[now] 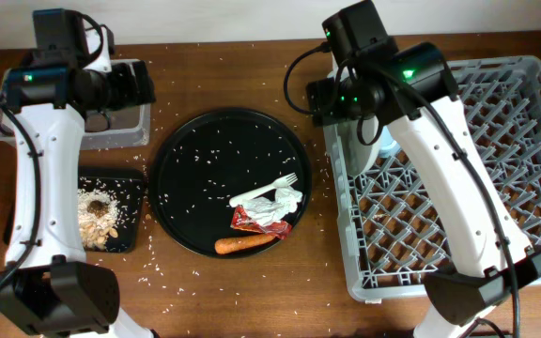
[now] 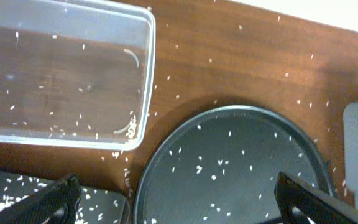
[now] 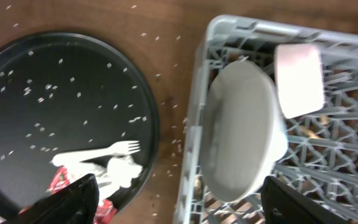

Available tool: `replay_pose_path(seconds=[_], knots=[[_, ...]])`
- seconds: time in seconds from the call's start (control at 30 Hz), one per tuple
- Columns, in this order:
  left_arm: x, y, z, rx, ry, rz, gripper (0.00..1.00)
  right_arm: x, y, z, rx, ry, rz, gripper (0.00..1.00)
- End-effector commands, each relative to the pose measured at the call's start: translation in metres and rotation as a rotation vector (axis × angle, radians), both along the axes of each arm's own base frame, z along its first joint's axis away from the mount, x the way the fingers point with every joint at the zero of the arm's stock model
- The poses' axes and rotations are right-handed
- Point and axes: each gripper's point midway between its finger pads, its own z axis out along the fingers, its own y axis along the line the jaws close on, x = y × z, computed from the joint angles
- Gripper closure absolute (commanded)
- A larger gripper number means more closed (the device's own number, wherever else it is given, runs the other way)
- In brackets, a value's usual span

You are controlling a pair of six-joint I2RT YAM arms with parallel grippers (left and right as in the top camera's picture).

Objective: Sort waste into correct bins and load items into the dishwasher rack

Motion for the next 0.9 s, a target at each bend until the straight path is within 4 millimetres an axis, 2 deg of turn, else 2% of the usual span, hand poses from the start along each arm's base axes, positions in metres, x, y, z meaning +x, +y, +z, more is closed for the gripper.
replay_pose_path(seconds=[0.0,0.03,0.1,0.17,0.23,0.3,0.33,0.4,0.5,0.57,0.63,0.8,0.87], knots=[[-0.014,-0.039,-0.006,0.044,0.043,-0.204,0.01,-0.001,0.011,-0.004,0.047,0.023,0.02,0.17],[-0.02,-0.057,-0.009,0.047,0.055,-0.295,0.01,-0.001,0.011,-0.004,0.048,0.021,0.02,0.17],[-0.036,-0.108,-0.018,0.088,0.077,-0.545,0.01,-0.001,0.011,-0.004,0.048,0.021,0.02,0.17],[-0.045,-0.148,-0.034,0.137,0.099,-0.725,0.01,-0.001,0.011,-0.004,0.047,0.021,0.02,0.17],[-0.06,-0.181,-0.071,0.18,0.185,-0.883,0.01,0.0,0.007,-0.004,0.027,0.012,0.008,0.17],[-0.082,-0.2,-0.114,0.2,0.327,-0.959,0.02,0.001,0.005,-0.003,0.017,0.008,0.002,0.17],[-0.095,-0.205,-0.131,0.199,0.404,-0.992,0.02,0.002,0.003,-0.003,0.012,0.006,-0.002,0.17],[-0.113,-0.212,-0.153,0.205,0.492,-1.046,0.02,0.004,-0.003,-0.003,0.011,0.005,-0.017,0.16],[-0.122,-0.22,-0.187,0.269,0.523,-1.098,0.02,0.006,-0.011,-0.004,0.009,0.011,-0.037,0.16],[-0.119,-0.214,-0.211,0.332,0.541,-1.091,0.08,0.006,-0.013,-0.004,0.008,0.013,-0.04,0.16],[-0.112,-0.215,-0.226,0.34,0.523,-1.085,0.1,0.006,-0.012,-0.004,0.008,0.012,-0.04,0.16],[-0.085,-0.219,-0.24,0.395,0.408,-1.057,0.1,0.006,-0.013,-0.004,0.007,0.014,-0.04,0.16],[-0.08,-0.222,-0.243,0.396,0.379,-1.054,0.1,0.006,-0.013,-0.005,0.007,0.014,-0.04,0.16]])
